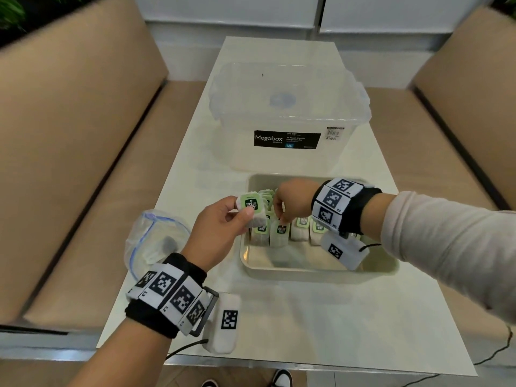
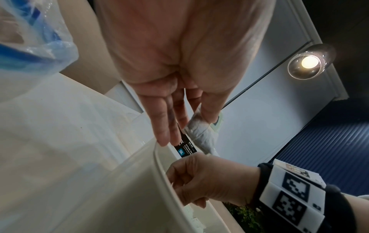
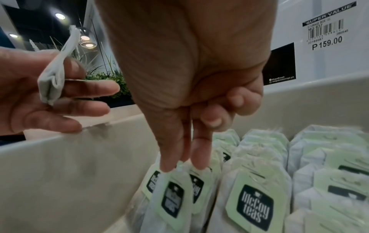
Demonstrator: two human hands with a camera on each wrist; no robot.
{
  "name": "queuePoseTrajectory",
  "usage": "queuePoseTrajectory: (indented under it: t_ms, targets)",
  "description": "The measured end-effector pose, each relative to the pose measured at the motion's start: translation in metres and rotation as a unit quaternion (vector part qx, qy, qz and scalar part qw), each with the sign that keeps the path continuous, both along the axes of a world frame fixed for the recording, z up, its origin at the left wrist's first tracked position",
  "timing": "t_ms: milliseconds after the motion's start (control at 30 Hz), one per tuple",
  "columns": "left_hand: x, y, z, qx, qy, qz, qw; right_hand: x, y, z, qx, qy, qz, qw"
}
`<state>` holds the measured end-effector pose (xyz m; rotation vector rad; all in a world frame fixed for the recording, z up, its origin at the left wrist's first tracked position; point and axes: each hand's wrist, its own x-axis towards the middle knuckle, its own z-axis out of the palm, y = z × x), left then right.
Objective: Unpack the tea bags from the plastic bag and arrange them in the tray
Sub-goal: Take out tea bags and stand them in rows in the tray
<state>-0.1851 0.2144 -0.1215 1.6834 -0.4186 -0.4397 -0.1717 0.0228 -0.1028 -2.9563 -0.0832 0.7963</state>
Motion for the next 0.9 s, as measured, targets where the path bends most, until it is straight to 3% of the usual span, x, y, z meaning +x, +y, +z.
queuePoseTrajectory:
  t_ms: [167, 367, 500, 767, 900]
  targets:
    - [0.0, -0.001, 0.001, -0.005, 0.002, -0.006, 1.0, -0.001, -0.006, 0.006, 0.016, 0.004, 0.002, 1.0]
    - [0.002, -0.001, 0.0, -0.004, 0.007, 0.003, 1.0, -0.006, -0.001, -0.005, 0.061, 0.222, 0.042, 0.972]
    - [0.003, -0.001, -0.001, -0.008, 0.011, 0.003, 1.0, 0.001, 0.005, -0.021, 0.04, 0.301, 0.06, 0.951]
    - [0.003, -0.001, 0.0, 0.002, 0.015, 0.002, 1.0, 0.011, 0.002, -0.022, 0.034, 0.275, 0.059, 0.959]
    - [0.005, 0.001, 0.002, 0.017, 0.019, 0.009, 1.0, 0.01, -0.001, 0.0, 0.069, 0.247, 0.025, 0.966]
